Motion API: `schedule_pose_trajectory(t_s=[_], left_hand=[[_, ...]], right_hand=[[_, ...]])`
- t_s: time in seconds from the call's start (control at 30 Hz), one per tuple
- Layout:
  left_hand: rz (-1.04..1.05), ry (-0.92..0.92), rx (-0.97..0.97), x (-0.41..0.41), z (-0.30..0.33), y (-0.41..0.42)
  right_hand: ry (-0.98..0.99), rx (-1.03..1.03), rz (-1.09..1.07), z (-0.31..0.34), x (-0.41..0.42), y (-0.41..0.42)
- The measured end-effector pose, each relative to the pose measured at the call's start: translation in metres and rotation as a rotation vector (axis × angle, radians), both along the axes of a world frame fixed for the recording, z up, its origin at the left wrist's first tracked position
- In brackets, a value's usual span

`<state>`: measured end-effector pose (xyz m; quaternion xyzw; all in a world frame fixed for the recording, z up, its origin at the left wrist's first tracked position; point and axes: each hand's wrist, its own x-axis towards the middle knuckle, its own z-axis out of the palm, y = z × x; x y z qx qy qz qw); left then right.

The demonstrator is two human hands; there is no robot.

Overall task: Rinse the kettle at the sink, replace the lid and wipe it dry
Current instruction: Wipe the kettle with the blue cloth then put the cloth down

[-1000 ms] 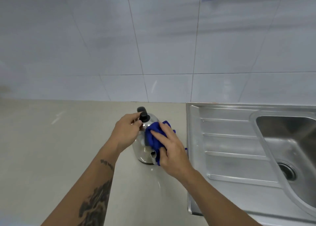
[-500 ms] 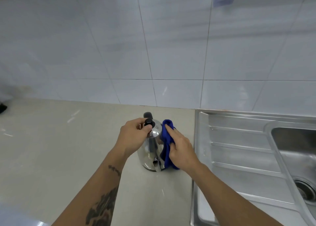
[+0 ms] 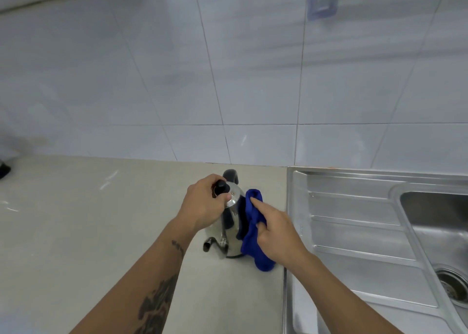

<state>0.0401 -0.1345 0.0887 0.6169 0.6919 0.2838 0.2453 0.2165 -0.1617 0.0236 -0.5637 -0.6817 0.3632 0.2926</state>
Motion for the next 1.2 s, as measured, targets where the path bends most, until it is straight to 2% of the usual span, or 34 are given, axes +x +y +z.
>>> schedule_pose_trajectory(t_s=[0.27,0.47,0.53,0.6,0.77,1.03,1.2], left_hand=[[-0.208,0.08,-0.09,-0.009,0.009,0.007],[-0.199,0.328,0.033,0.012,-0.011,-0.009],[-0.141,0.435,0.123,0.02,-0.022,-0.012],[-0.065,0.54,0.172,0.028,-0.029,-0.012],[-0.019,0.483,0.161,0.043,-0.034,-0.017],[-0.055,0.549,0.224,0.036,-0.04,-0.021],[-0.063,0.562,0.196,0.034,-0.04,-0.019]], right_hand=[[-0.057,0.181,0.032,-0.006,-0.015,-0.006],[-0.099,0.027,-0.041,-0.027,-0.009,0.01],[-0.131,-0.06,-0.036,-0.023,-0.006,0.018],[-0.106,-0.053,-0.046,-0.018,-0.006,0.021],[0.03,0.113,0.006,-0.009,-0.012,0.026],[0.093,-0.118,0.013,-0.042,0.002,0.028],[0.107,0.043,-0.046,-0.034,-0.008,0.025]])
